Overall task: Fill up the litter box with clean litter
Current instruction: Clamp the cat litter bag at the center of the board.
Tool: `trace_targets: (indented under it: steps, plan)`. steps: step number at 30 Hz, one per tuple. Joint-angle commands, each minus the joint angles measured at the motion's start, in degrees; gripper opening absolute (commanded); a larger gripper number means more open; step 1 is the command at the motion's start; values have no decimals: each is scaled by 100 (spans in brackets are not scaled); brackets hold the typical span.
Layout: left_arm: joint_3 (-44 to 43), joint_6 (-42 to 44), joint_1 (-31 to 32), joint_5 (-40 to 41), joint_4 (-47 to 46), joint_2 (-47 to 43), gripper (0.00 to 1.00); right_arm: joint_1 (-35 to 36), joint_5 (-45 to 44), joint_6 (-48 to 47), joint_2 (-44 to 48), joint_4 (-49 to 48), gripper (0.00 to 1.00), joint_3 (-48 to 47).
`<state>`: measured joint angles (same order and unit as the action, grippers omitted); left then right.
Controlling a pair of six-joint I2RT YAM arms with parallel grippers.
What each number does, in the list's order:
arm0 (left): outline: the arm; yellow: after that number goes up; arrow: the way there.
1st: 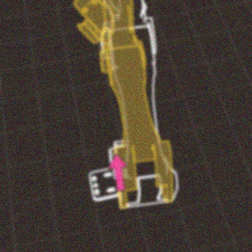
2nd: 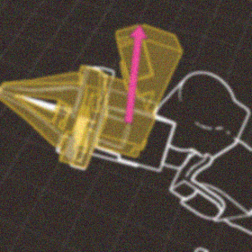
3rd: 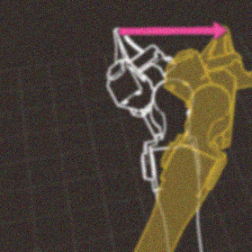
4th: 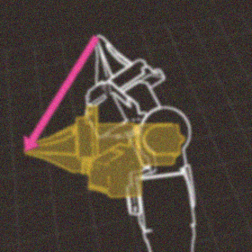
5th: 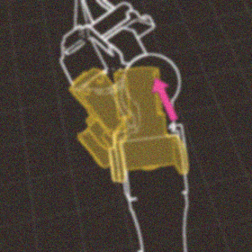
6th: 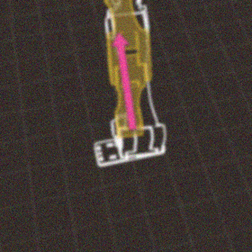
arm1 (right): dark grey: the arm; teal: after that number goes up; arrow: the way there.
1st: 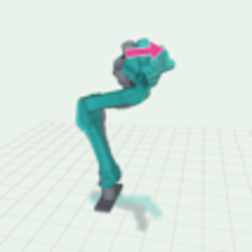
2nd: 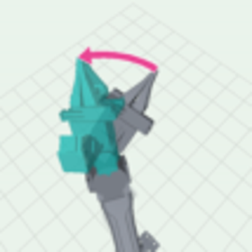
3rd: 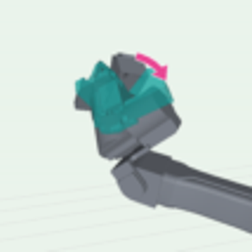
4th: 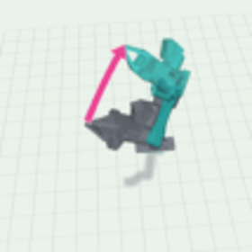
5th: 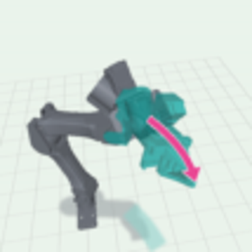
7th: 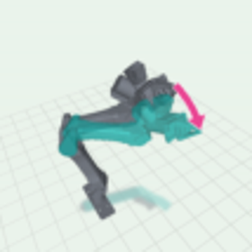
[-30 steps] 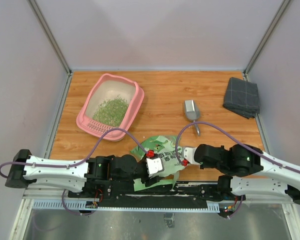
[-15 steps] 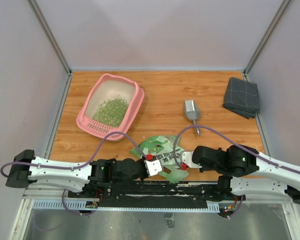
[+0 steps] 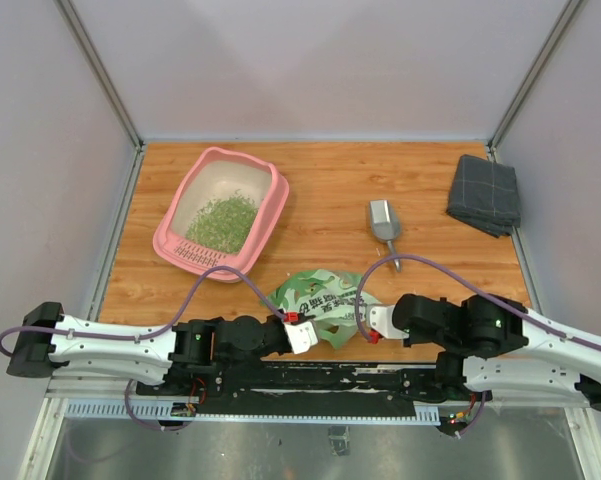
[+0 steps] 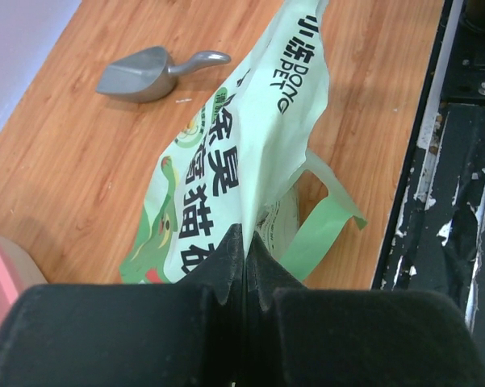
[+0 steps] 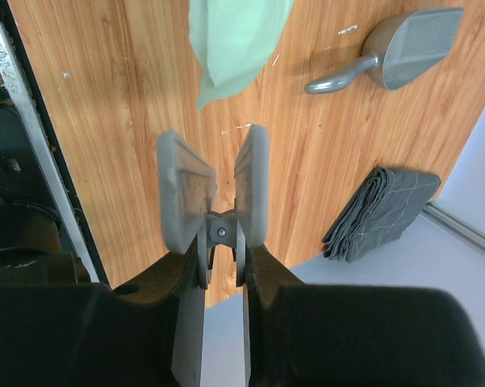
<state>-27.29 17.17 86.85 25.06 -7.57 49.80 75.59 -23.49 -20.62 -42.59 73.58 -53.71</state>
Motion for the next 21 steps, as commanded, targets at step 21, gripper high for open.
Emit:
trace_targets:
  steps: [21]
  plan:
    - [-198,342,29,184,-1334,-399,0,-45,-335,-112,-400,-386,1,229]
